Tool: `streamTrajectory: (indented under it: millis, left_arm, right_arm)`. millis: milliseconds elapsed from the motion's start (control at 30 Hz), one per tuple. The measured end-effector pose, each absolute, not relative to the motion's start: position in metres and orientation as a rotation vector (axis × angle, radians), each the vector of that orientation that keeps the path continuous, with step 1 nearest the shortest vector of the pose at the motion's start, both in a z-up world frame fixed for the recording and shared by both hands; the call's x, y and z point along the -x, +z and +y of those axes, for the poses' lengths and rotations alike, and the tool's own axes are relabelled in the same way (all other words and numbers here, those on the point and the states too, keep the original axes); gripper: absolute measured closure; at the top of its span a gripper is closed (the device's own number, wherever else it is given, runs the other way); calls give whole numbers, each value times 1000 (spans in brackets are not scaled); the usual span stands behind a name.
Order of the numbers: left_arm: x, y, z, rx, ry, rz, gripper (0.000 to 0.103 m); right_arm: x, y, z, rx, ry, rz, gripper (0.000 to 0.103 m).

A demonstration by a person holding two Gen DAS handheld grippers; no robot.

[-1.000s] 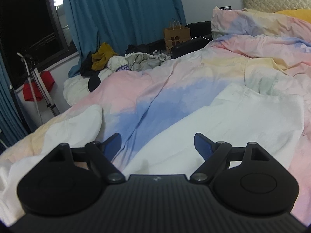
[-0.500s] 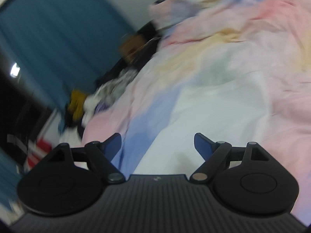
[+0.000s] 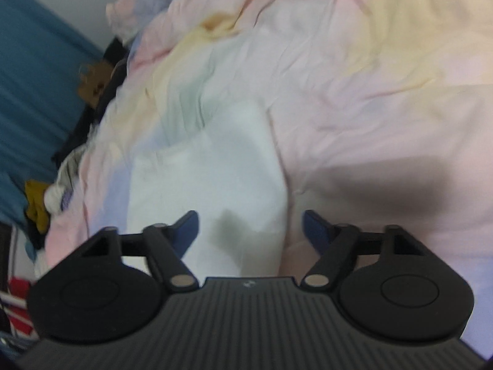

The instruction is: Fold clothes

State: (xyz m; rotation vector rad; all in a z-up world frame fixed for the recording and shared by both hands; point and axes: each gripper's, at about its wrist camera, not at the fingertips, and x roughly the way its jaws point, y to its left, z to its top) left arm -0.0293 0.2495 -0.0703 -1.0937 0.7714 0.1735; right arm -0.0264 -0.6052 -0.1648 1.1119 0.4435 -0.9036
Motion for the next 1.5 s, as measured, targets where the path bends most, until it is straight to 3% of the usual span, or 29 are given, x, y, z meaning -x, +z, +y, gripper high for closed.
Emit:
streamTrajectory:
  millis: [67,100,167,200,433,633,767,867,900,967,1033,1067,1100,1133,1500]
  left_arm:
    - [29,-71,248,1082,177,774,97]
    - [27,-72,248,1085,178,775,97]
    - [23,-75,248,1087,180,777,97]
    - [18,-76,247,1080,182,777,97]
    - [10,-80,244,1035,187,785,96]
    - [4,-81,242,973,209,815,91]
    - [6,-74,242,922,232,812,80]
    - [13,-65,243,879,254,809,66]
    - [16,-60,242,852,259,799,56]
    - [27,-48,238,783,276,765,43]
    - [36,-38,232,728,274,733,28]
    - [40,-34,228,700,268,718,23]
    - [44,-31,223,671,258,704,20]
    - [47,-28,218,643,247,694,20]
    - [29,-2,171,510,113,668,20]
  right_arm:
    - [27,-155,-601,-1070,-914,413,51]
    - [28,-151,-599,-1048,-919,398,69]
    - [29,-141,-595,-1006,-928,368,88]
    - [29,-136,-593,-985,-932,353,93]
    - [34,-112,-583,-873,-977,269,97]
    - [42,-164,-604,-1074,-1063,458,96]
    - [30,-153,-596,-983,-1069,490,94]
    - [26,-144,-587,-960,-1067,483,92]
    - [26,-142,-583,-953,-1079,493,90]
    - [25,-139,-573,-945,-1098,507,77]
    - [28,-133,-556,-942,-1096,478,46]
    - [27,-129,-547,-924,-1096,458,39]
    - [27,-125,-539,-905,-1097,439,28]
    - [26,-120,-529,-878,-1093,417,24]
    - [-10,-74,-422,-513,-702,324,25]
